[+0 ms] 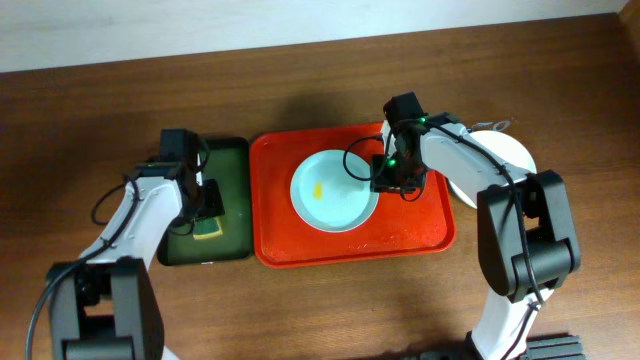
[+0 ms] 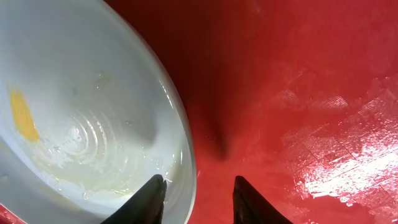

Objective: Clean dirty plates on tray and stack at the side
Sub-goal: 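Lower the left gripper to the sponge on the green tray and grasp it, then scrub the plate with the sponge while the right gripper holds its rim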

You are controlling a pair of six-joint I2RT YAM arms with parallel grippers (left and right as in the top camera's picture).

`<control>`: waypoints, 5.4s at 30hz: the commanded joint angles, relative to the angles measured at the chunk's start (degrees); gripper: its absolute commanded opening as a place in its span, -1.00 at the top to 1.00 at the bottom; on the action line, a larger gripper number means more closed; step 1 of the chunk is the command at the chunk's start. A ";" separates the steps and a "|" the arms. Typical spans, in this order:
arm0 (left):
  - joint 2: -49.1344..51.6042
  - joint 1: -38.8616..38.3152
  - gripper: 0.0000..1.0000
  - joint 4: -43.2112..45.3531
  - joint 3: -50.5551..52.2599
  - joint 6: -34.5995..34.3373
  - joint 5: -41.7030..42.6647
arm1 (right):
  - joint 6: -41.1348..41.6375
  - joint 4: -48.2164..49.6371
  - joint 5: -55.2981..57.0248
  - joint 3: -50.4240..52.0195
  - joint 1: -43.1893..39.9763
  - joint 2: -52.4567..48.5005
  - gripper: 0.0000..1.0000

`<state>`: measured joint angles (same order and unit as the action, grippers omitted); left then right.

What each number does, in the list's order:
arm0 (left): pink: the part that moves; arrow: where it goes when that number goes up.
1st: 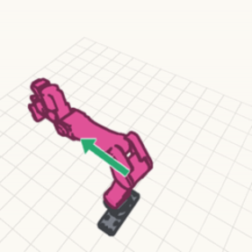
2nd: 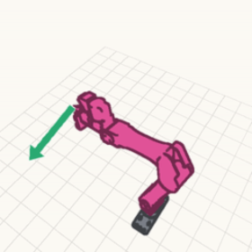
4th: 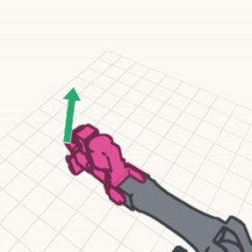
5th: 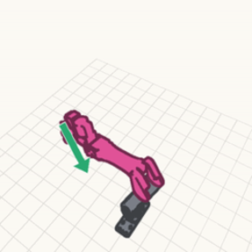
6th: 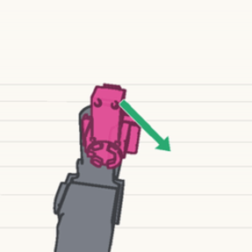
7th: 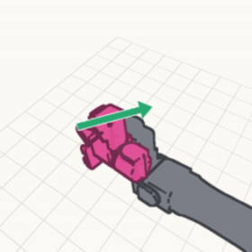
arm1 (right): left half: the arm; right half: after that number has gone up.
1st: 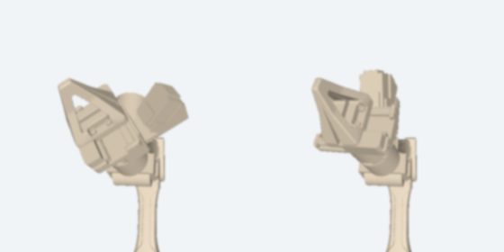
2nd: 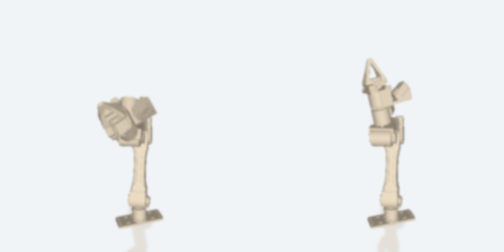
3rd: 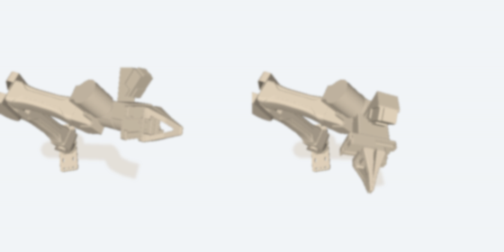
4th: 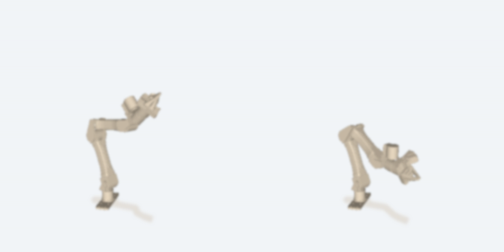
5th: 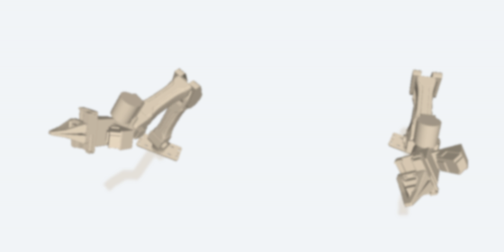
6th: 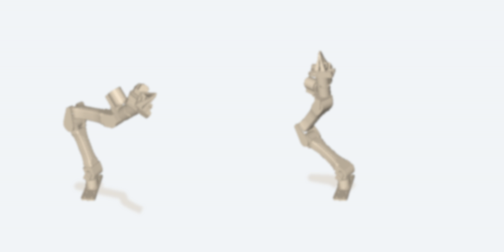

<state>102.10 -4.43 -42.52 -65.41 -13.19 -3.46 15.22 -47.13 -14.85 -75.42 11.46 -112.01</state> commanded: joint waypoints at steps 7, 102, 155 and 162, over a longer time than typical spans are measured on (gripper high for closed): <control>3.21 0.07 0.56 -0.31 0.39 3.04 -0.44 | -0.17 0.22 0.52 0.26 0.15 1.70 0.26; 24.65 -21.77 1.00 -6.08 -19.34 0.09 23.39 | 6.95 10.14 -4.39 3.65 8.52 0.94 0.92; 10.73 -20.52 1.00 0.02 -17.92 -1.77 22.64 | 6.93 10.08 -4.39 3.65 8.50 0.94 0.92; 10.36 -20.61 1.00 -3.45 -16.96 -3.34 5.57 | 6.93 10.08 -4.39 3.65 8.52 0.94 0.92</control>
<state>112.03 -24.95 -45.89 -82.28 -16.12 6.70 22.26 -37.17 -18.37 -71.81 19.59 -111.98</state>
